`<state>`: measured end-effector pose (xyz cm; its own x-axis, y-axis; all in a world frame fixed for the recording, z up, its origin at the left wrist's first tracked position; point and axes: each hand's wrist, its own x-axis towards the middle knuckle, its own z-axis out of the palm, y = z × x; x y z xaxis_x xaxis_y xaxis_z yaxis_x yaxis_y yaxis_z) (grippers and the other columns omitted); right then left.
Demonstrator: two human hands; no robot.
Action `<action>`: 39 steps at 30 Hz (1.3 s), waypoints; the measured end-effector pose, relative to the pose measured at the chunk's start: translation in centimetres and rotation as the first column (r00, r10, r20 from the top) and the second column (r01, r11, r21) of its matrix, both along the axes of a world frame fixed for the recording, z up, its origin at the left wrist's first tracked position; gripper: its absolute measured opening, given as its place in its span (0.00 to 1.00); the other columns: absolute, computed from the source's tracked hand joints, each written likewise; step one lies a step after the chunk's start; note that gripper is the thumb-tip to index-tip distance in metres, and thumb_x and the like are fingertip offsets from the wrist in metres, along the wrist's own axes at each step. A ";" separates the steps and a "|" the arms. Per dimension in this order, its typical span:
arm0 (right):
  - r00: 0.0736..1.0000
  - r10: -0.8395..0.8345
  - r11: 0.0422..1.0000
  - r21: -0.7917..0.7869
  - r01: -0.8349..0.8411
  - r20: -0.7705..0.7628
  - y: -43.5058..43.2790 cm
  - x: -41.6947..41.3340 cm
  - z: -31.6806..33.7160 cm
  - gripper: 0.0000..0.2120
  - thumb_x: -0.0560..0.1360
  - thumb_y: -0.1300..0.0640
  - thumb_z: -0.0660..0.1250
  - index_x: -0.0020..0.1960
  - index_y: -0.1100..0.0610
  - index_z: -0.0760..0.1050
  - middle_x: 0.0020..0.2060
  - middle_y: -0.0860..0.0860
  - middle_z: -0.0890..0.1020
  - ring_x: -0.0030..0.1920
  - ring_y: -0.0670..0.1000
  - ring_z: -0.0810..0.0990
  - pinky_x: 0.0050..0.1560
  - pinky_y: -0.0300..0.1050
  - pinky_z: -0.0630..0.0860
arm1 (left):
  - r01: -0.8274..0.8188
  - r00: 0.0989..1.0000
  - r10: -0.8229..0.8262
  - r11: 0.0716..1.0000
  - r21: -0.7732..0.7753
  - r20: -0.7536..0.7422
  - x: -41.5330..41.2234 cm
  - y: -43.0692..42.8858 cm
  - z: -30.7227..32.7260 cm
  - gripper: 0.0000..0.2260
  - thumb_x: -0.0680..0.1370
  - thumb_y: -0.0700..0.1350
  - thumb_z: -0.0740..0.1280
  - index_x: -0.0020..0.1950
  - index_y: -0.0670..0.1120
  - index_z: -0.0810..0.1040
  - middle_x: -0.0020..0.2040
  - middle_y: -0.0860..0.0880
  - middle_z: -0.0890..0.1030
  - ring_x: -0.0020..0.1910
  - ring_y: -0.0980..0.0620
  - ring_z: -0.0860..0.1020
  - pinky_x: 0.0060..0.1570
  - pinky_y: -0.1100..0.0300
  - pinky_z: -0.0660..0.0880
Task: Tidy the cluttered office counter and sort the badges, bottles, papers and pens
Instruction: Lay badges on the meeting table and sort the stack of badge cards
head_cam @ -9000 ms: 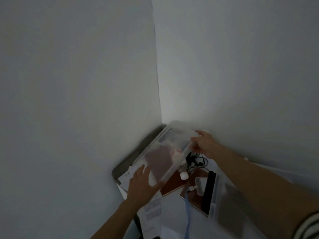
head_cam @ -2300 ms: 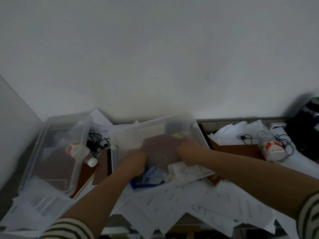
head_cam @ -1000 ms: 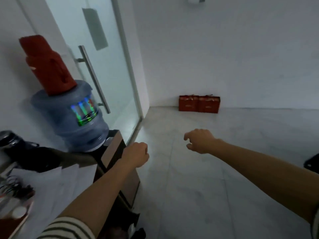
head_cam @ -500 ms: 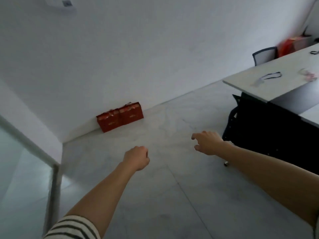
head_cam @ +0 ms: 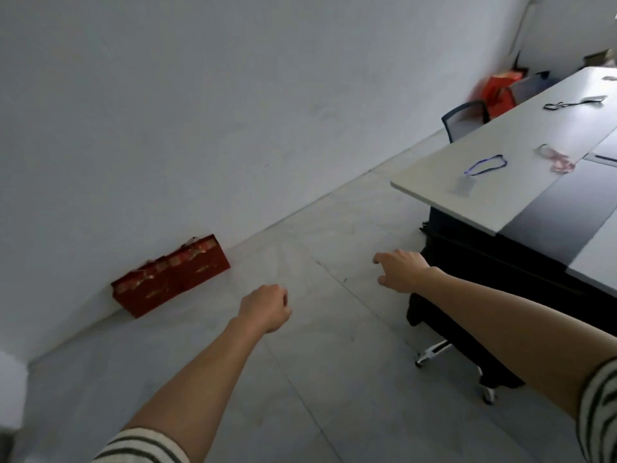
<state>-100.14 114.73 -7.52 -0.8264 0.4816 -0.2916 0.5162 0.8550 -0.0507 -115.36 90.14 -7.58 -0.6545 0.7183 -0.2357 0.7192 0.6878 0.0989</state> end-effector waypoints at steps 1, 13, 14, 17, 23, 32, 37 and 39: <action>1.000 0.001 1.000 0.006 -0.001 -0.001 1.5 -1.8 0.2 0.23 0.79 0.49 0.62 0.72 0.51 0.65 0.61 0.54 0.77 0.58 0.56 0.77 0.50 0.48 0.73 | 0.000 1.000 0.000 1.000 -0.002 -0.006 -1.7 1.5 0.2 0.09 0.77 0.48 0.62 0.53 0.48 0.78 0.51 0.48 0.80 0.48 0.47 0.78 0.44 0.57 0.74; 0.995 -0.105 0.994 0.012 0.105 0.000 16.7 -19.7 -1.2 0.24 0.79 0.49 0.62 0.73 0.51 0.64 0.64 0.54 0.75 0.60 0.56 0.77 0.49 0.46 0.70 | 0.106 0.994 -0.106 0.993 -0.049 0.008 -22.6 19.7 -0.4 0.10 0.78 0.49 0.62 0.56 0.48 0.77 0.55 0.47 0.79 0.52 0.46 0.78 0.49 0.55 0.75; 0.991 -0.136 0.991 0.009 0.136 0.004 18.5 -21.0 -1.1 0.24 0.79 0.48 0.62 0.73 0.51 0.64 0.64 0.54 0.76 0.60 0.56 0.77 0.48 0.45 0.70 | 0.136 0.991 -0.136 0.989 -0.061 0.002 -24.7 21.9 -0.2 0.10 0.78 0.49 0.61 0.56 0.48 0.77 0.55 0.47 0.79 0.52 0.46 0.78 0.49 0.55 0.75; 0.975 -0.224 0.975 0.001 0.224 -0.008 23.1 -23.5 -0.1 0.24 0.79 0.47 0.62 0.73 0.50 0.64 0.63 0.53 0.76 0.60 0.56 0.77 0.48 0.46 0.70 | 0.225 0.974 -0.227 0.972 -0.072 -0.020 -29.5 28.6 0.9 0.11 0.78 0.49 0.61 0.57 0.48 0.78 0.56 0.46 0.79 0.53 0.45 0.78 0.50 0.55 0.75; 0.919 -0.395 0.918 -0.031 0.395 0.004 32.3 -24.8 -0.4 0.25 0.77 0.48 0.63 0.72 0.49 0.66 0.64 0.53 0.76 0.62 0.56 0.76 0.57 0.48 0.74 | 0.388 0.922 -0.387 0.919 -0.075 0.025 -33.4 42.2 0.9 0.13 0.78 0.50 0.61 0.59 0.48 0.77 0.58 0.46 0.79 0.54 0.45 0.78 0.51 0.55 0.75; 0.835 -0.550 0.835 0.008 0.550 0.010 48.6 -24.5 -2.2 0.23 0.77 0.48 0.63 0.71 0.50 0.68 0.63 0.53 0.77 0.61 0.55 0.76 0.53 0.47 0.71 | 0.543 0.840 -0.539 0.836 -0.076 0.069 -34.3 62.6 -0.3 0.12 0.78 0.50 0.62 0.59 0.48 0.77 0.58 0.46 0.79 0.55 0.46 0.78 0.53 0.55 0.74; 0.762 -0.646 0.763 0.081 0.642 0.050 57.2 -23.0 -3.4 0.24 0.74 0.39 0.61 0.69 0.42 0.68 0.59 0.48 0.81 0.60 0.55 0.77 0.62 0.52 0.68 | 0.608 0.793 -0.604 0.792 -0.058 0.075 -34.5 73.5 -0.2 0.12 0.78 0.50 0.62 0.58 0.48 0.77 0.57 0.47 0.79 0.53 0.47 0.78 0.48 0.57 0.73; 0.727 -0.681 0.731 0.016 0.683 0.085 59.6 -22.0 -4.3 0.24 0.75 0.41 0.62 0.70 0.44 0.68 0.62 0.51 0.79 0.63 0.56 0.75 0.63 0.51 0.69 | 0.639 0.769 -0.631 0.767 -0.068 0.101 -33.9 76.8 -0.5 0.11 0.78 0.50 0.62 0.58 0.48 0.77 0.56 0.48 0.80 0.52 0.48 0.78 0.47 0.57 0.72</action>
<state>-122.18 174.29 -11.81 -0.2507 0.9014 -0.3530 0.9627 0.2705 0.0072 -149.21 166.91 -8.04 -0.0364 0.9365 -0.3488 0.9887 0.0847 0.1241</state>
